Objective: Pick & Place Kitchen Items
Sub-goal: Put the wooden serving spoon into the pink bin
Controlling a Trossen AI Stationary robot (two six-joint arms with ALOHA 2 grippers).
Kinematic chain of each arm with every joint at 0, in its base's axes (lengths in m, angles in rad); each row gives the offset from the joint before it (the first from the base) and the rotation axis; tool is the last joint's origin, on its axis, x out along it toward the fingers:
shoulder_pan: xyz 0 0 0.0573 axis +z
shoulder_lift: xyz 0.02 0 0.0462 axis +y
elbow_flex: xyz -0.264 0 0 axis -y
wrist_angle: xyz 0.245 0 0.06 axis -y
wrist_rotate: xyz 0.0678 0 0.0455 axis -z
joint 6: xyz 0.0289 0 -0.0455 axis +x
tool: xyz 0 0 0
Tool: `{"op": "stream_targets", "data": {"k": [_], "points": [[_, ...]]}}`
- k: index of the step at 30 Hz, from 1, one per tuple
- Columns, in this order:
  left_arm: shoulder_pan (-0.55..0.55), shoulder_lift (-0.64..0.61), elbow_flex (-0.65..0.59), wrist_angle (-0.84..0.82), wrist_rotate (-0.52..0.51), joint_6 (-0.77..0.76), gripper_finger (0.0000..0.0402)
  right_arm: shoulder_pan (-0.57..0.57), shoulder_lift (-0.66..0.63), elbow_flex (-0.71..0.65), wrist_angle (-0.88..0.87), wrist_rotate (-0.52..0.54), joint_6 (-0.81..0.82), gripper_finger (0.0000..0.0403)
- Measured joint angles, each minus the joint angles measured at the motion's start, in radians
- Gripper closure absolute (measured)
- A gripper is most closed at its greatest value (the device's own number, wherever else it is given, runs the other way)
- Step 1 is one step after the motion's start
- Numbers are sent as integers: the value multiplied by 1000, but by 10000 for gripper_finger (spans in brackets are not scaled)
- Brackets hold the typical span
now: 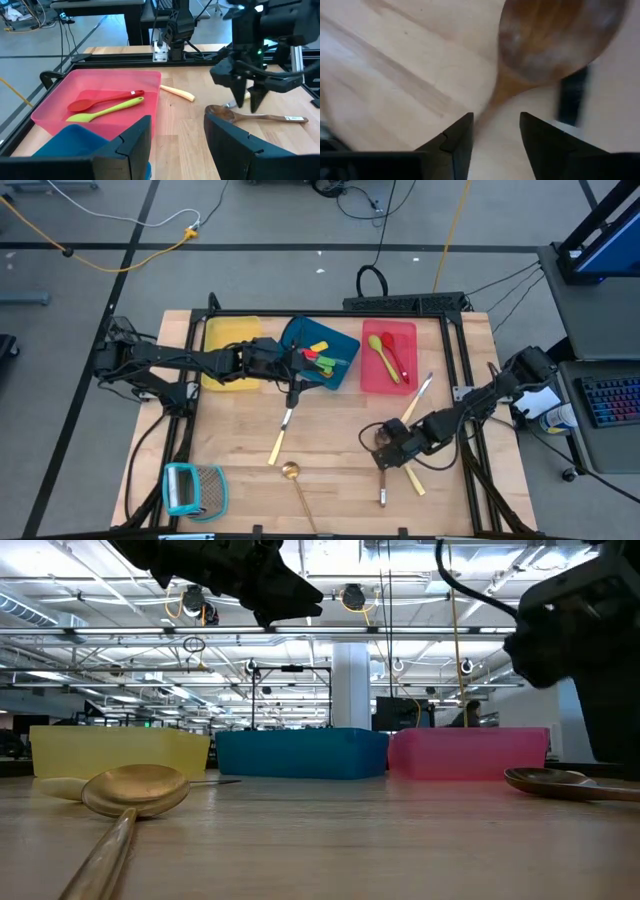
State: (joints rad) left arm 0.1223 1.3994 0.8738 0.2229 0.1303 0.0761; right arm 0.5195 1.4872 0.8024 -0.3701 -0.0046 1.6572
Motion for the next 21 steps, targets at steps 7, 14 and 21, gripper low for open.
{"op": "stream_targets", "data": {"k": [7,14,21], "points": [[1,0,0,-3,0,5,215,1,0,-78,225,-46,131,241],[1,0,0,-5,0,4,215,-1,0,-79,155,-48,134,244],[1,0,0,-11,-1,5,215,-1,8,-79,134,6,132,244]]}}
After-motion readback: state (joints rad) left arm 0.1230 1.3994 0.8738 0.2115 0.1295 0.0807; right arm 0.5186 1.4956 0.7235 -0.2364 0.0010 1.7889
